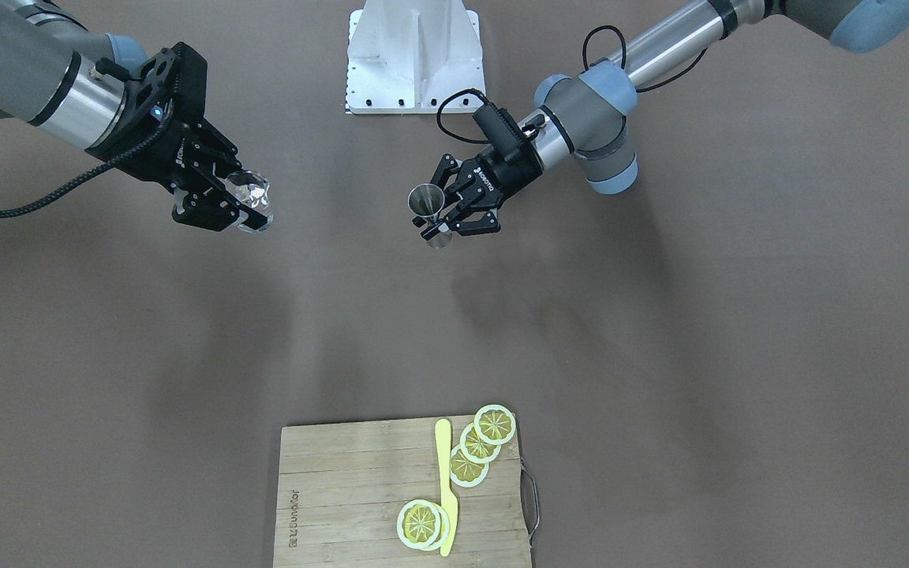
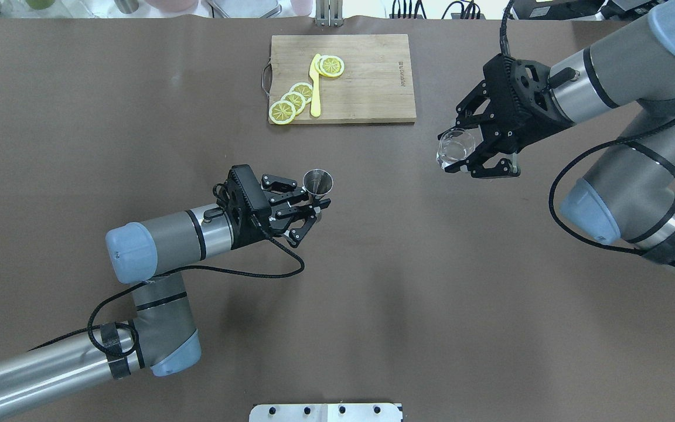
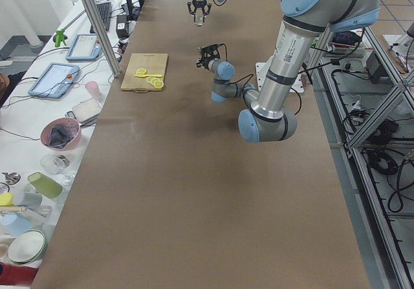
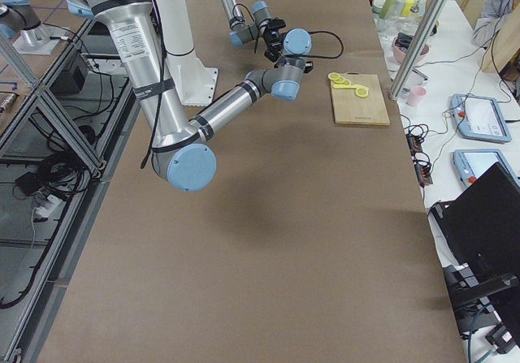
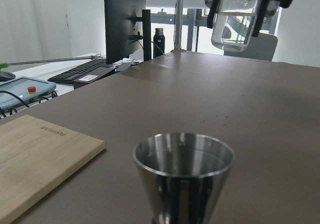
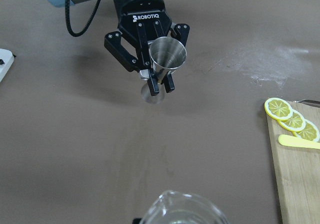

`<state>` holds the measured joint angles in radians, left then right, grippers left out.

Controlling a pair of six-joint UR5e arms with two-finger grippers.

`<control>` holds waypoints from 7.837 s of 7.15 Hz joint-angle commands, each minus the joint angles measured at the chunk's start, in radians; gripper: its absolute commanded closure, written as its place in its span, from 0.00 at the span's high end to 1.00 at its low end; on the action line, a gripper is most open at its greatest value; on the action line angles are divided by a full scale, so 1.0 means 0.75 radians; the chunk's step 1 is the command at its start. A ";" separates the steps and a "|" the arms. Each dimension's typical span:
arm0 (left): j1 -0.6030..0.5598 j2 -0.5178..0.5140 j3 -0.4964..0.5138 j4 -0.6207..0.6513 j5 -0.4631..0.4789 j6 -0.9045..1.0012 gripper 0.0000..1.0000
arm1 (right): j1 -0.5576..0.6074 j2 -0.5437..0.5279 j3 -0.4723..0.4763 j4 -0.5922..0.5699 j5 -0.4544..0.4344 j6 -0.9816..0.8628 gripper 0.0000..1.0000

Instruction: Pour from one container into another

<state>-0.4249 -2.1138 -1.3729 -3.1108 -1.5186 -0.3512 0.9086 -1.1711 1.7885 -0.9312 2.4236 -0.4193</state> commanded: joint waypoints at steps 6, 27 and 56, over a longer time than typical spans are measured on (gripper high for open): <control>0.010 -0.041 0.041 0.002 0.002 0.002 0.00 | -0.060 0.175 -0.110 -0.169 -0.022 0.009 0.00; 0.016 -0.072 0.070 0.004 0.010 0.006 0.00 | -0.322 0.391 0.111 -0.994 -0.466 -0.134 0.00; 0.029 -0.088 0.070 0.008 0.012 0.041 0.00 | -0.354 0.637 -0.022 -1.393 -0.603 -0.134 0.00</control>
<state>-0.4035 -2.1800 -1.3207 -3.1048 -1.5094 -0.3206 0.6427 -0.6948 1.7699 -1.9644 1.9740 -0.5199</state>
